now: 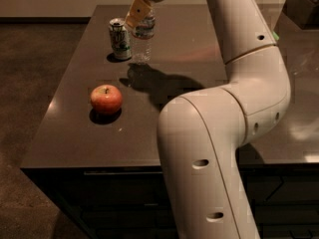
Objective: Move water bottle near 7up can
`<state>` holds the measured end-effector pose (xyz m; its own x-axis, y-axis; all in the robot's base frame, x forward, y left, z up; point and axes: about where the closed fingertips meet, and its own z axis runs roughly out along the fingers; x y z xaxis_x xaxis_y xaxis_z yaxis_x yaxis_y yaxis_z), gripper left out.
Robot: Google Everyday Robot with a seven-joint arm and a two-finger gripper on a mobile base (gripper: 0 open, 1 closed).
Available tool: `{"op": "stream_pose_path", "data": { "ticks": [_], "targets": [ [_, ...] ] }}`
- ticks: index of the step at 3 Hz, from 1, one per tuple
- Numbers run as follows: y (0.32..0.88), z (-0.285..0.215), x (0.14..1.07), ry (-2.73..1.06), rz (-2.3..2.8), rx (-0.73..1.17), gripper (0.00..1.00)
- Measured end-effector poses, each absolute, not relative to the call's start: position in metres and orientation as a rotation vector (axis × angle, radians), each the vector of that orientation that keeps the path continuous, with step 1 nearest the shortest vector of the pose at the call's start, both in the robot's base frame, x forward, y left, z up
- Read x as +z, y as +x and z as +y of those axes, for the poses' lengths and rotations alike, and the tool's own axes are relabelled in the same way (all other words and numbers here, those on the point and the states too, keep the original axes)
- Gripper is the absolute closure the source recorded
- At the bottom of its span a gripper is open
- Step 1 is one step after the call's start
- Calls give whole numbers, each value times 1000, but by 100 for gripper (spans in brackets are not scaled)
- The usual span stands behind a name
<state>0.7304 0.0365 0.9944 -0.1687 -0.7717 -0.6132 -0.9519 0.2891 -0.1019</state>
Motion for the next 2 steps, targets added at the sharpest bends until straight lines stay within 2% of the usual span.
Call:
{"op": "stream_pose_path", "data": {
  "ticks": [1,2],
  "targets": [
    [734,41,980,-1549,2035,402,100],
    [737,42,969,-1553,2071,394,81]
  ]
}}
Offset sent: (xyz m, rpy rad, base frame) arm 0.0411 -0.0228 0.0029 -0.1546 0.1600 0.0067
